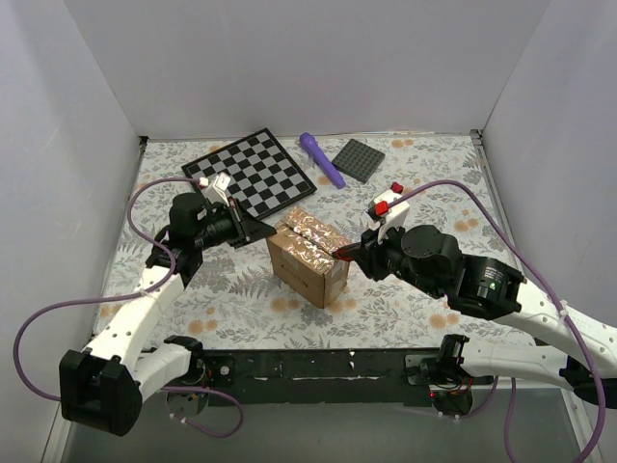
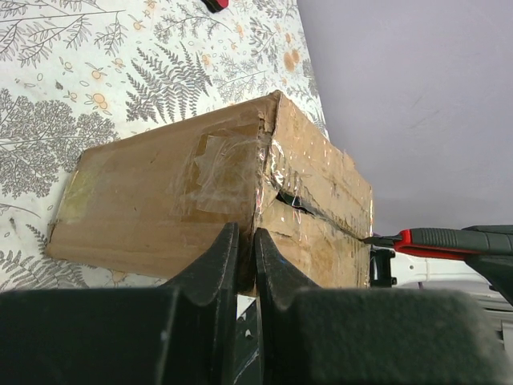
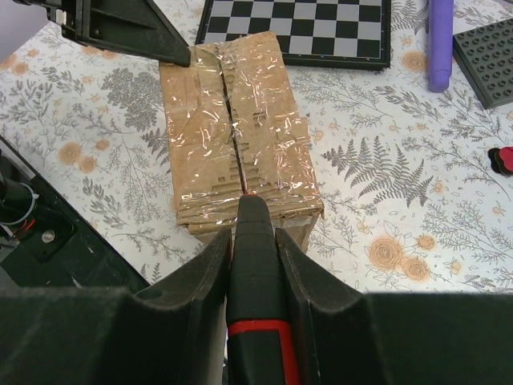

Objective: Unpack the express box
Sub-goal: Cut the express box at the center of the board.

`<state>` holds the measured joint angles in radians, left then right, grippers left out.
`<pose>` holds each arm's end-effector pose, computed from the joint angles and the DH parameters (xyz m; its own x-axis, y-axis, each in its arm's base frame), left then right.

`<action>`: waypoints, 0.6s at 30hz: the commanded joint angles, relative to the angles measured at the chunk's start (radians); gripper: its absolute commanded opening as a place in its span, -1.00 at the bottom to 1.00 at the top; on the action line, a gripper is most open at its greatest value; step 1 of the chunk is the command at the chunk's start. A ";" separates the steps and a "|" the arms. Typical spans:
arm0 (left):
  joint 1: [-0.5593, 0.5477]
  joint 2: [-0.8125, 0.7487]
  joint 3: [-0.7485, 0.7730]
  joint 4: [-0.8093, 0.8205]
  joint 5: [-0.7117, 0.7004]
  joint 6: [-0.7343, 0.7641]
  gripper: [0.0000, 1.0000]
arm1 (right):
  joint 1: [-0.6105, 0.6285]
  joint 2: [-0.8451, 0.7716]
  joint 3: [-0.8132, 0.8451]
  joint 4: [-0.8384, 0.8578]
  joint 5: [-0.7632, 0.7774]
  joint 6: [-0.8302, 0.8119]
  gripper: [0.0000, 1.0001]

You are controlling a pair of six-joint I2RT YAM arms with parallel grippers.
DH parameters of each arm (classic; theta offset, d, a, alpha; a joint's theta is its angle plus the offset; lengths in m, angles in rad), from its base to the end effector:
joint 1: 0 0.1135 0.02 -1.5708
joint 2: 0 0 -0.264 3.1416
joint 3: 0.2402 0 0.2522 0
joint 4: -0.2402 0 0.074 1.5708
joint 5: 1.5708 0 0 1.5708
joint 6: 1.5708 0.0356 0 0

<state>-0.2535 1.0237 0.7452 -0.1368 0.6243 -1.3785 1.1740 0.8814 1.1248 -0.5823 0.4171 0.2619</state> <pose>0.2163 -0.0775 0.2878 -0.7826 -0.6200 0.0566 -0.2455 0.2238 -0.9432 0.0813 0.1566 0.3991 -0.3042 -0.1134 -0.9458 -0.6386 0.7610 0.1141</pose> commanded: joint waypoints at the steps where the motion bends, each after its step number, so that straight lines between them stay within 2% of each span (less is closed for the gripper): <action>1: 0.014 -0.048 0.003 -0.053 -0.110 0.015 -1.00 | 0.012 -0.002 0.024 -0.152 -0.006 -0.013 -0.97; 18: 0.016 -0.105 -0.026 -0.115 -0.255 -0.005 -1.00 | 0.012 -0.041 0.006 -0.162 -0.057 -0.029 -0.97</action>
<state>-0.2588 0.9321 0.7280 -0.2283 0.5339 -1.3827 1.1786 0.8719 1.1252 -0.5838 0.3889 0.2558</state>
